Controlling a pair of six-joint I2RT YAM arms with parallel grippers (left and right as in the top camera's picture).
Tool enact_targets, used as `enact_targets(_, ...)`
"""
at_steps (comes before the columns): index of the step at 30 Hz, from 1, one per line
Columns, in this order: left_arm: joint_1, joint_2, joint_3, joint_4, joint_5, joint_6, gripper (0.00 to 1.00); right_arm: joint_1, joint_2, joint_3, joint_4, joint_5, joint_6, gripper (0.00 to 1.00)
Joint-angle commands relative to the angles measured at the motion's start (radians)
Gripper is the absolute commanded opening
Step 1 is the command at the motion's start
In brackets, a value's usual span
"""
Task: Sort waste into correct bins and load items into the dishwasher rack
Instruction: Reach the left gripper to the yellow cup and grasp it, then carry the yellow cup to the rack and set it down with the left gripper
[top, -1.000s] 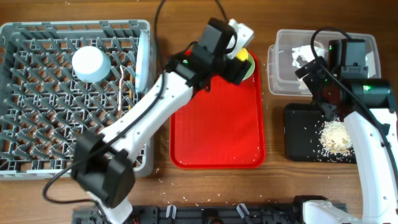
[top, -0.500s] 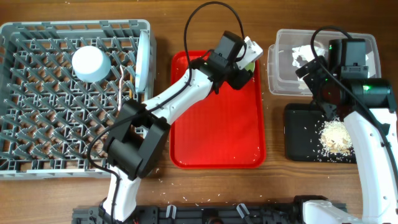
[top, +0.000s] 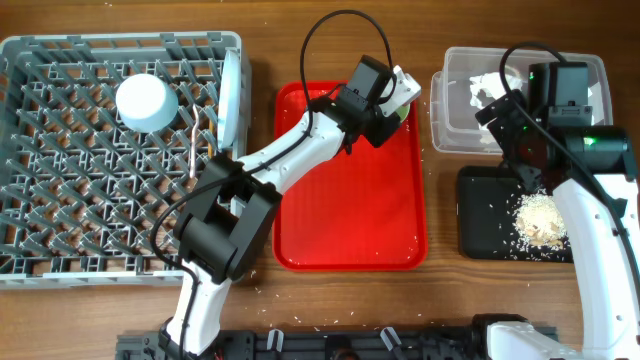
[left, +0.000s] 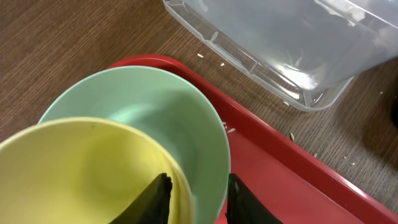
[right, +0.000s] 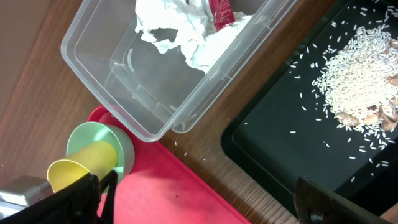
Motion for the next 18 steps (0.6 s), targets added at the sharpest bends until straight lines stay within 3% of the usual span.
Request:
enact_targets(1,-0.004,0.007,0.01,0.01,0.011,-0.032,0.22,-0.002,0.008,0.01,0.003,0.025,-0.01,1.0)
enact_targets(4,-0.004,0.005,0.01,0.014,0.003,-0.05,0.05,-0.002,0.008,0.01,0.003,0.025,-0.011,1.0)
enact_targets(9,-0.004,-0.039,0.01,0.014,0.003,-0.131,0.04,-0.002,0.008,0.01,0.003,0.025,-0.01,1.0)
enact_targets(13,-0.003,-0.178,0.01,-0.024,0.004,-0.255,0.04,-0.002,0.008,0.01,0.003,0.025,-0.01,1.0)
enact_targets(17,0.011,-0.332,0.01,-0.109,0.004,-0.27,0.04,-0.002,0.008,0.01,0.003,0.025,-0.01,1.0)
enact_targets(18,0.032,-0.381,0.01,-0.152,0.004,-0.319,0.04,-0.002,0.008,0.01,0.003,0.025,-0.01,1.0)
